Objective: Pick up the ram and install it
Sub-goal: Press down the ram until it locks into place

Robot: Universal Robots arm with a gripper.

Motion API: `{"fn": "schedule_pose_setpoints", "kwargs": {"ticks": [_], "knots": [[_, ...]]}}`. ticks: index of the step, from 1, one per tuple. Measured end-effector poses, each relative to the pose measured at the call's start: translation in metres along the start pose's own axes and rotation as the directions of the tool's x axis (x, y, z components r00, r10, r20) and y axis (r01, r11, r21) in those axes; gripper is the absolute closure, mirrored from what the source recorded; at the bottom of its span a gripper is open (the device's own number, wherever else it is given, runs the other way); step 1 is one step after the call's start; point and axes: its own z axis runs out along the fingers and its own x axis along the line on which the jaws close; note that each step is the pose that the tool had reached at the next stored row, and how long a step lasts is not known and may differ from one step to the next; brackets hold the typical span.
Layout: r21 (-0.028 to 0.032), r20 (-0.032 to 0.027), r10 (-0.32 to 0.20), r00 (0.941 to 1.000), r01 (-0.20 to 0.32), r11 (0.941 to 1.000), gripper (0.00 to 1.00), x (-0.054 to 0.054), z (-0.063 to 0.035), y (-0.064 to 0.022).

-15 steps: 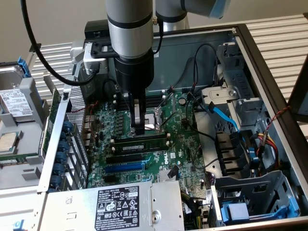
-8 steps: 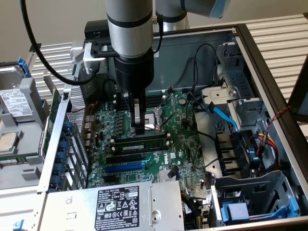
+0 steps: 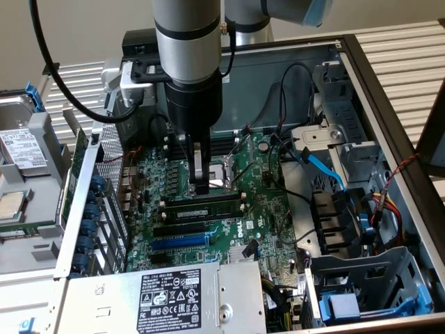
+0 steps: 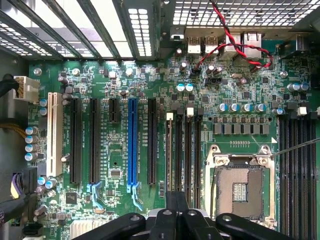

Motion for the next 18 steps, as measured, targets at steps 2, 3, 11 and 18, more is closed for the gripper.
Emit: {"fn": "schedule_pose_setpoints", "kwargs": {"ticks": [2, 3, 11, 18], "knots": [[0.0, 0.0, 0.0, 1.0, 0.0, 1.0, 0.89, 0.0, 0.0, 0.0], [0.0, 0.0, 0.001, 1.0, -0.001, 1.0, 0.89, 0.0, 0.0, 0.0], [0.0014, 0.0027, 0.109, 0.994, -0.109, 0.994, 0.89, 0.0, 0.0, 0.0], [0.0025, 0.0054, 0.213, 0.9769, -0.213, 0.977, 0.89, 0.0, 0.0001, 0.0]]}}
